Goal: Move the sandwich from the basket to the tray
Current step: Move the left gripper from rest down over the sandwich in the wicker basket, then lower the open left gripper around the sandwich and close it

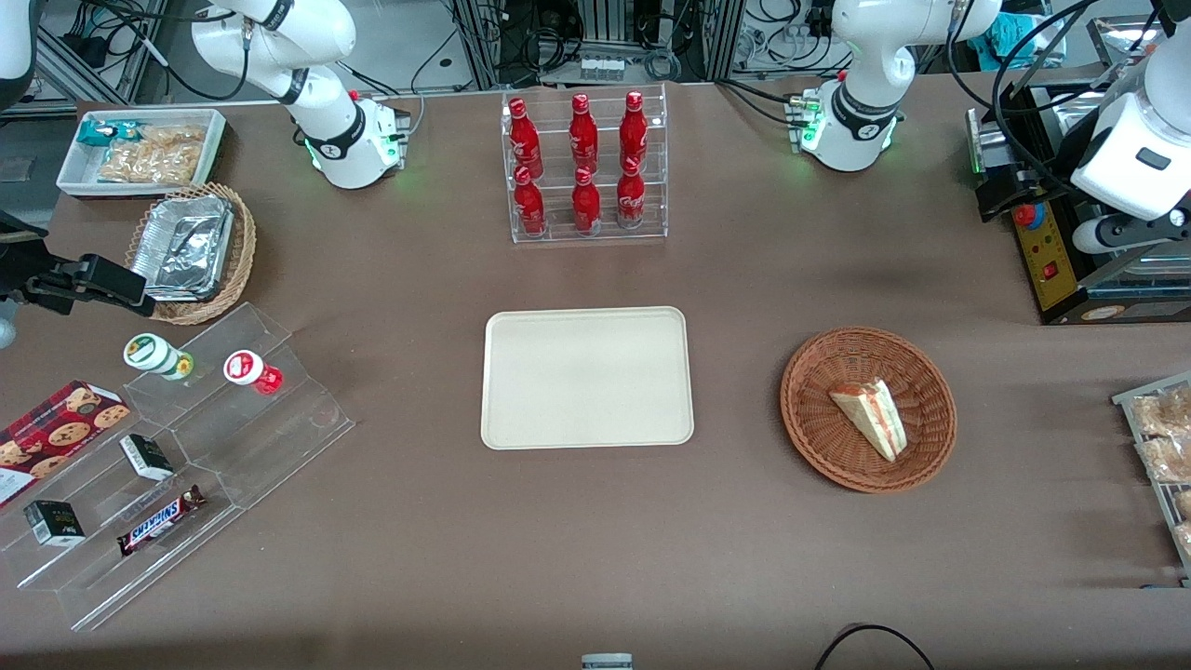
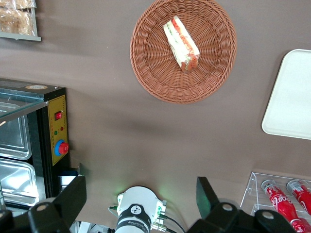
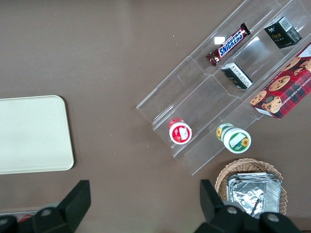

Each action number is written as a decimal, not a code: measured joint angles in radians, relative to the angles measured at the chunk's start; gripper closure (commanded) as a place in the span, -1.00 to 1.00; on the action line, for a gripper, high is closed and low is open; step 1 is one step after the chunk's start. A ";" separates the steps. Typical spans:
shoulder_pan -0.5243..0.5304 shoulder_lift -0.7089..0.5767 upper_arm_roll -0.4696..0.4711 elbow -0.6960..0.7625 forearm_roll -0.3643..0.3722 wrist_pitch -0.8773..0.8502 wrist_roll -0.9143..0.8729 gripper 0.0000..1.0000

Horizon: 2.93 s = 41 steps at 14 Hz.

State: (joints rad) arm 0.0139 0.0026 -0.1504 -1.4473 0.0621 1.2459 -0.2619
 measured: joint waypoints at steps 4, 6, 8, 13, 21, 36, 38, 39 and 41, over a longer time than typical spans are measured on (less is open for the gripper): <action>0.000 0.000 0.001 0.000 0.000 -0.001 0.000 -1.00; 0.001 0.003 0.003 0.000 0.000 -0.002 -0.005 -1.00; 0.003 0.021 0.008 -0.010 0.001 -0.005 -0.037 -1.00; -0.004 0.182 0.007 -0.137 0.027 0.162 -0.218 -1.00; -0.012 0.369 0.002 -0.322 0.029 0.624 -0.517 -1.00; -0.013 0.564 0.002 -0.355 0.028 0.900 -0.553 0.38; -0.012 0.558 0.002 -0.352 0.028 0.900 -0.553 0.44; -0.012 0.551 0.002 -0.347 0.028 0.894 -0.553 0.43; -0.015 0.521 -0.002 -0.305 0.029 0.801 -0.550 0.43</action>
State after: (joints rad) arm -0.0008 0.5241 -0.1526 -1.7518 0.0908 2.0473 -0.8118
